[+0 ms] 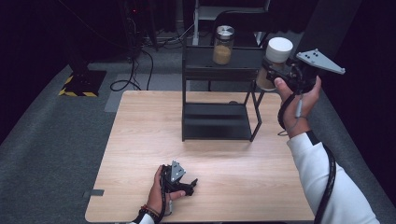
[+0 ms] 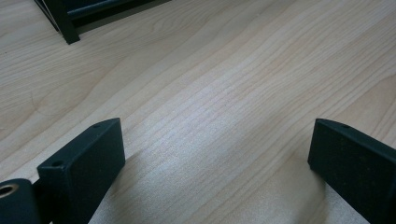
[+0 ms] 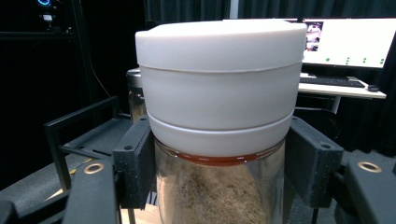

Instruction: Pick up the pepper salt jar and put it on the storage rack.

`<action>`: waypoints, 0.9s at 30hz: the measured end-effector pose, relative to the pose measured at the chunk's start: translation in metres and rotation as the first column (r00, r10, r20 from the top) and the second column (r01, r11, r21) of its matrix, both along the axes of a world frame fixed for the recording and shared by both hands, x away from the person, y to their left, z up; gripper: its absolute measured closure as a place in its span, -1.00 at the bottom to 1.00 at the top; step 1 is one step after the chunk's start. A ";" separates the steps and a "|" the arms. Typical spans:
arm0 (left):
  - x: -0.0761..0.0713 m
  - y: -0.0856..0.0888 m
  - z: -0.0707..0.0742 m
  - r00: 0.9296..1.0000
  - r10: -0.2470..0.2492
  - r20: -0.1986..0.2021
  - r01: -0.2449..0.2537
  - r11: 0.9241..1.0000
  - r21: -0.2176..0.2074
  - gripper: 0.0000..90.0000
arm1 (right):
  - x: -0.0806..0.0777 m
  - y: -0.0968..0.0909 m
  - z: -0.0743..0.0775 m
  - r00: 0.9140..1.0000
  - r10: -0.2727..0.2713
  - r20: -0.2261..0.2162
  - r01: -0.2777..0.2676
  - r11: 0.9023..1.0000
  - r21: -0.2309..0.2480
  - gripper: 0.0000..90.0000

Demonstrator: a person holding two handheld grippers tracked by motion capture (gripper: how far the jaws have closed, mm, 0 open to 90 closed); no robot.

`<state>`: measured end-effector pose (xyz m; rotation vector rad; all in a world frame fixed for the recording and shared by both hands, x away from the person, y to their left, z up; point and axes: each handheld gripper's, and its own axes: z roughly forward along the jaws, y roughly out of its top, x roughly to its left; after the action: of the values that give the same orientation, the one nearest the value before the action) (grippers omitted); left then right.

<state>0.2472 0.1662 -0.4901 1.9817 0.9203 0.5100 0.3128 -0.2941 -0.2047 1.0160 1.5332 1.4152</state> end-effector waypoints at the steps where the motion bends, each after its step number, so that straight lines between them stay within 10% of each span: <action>1: 0.000 0.000 0.000 1.000 0.000 0.000 0.000 1.000 0.000 -0.92 | 0.002 0.002 0.001 1.000 -0.006 0.001 0.006 1.000 0.000 -0.25; 27: 0.000 0.000 0.000 1.000 -0.007 0.000 0.007 1.000 0.003 -0.91 | 0.059 0.031 0.023 0.998 -0.063 -0.007 0.063 0.998 0.017 -0.24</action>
<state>0.2472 0.1666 -0.4899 1.9862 0.9131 0.5081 0.3723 -0.2629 -0.1815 1.0716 1.4830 1.3851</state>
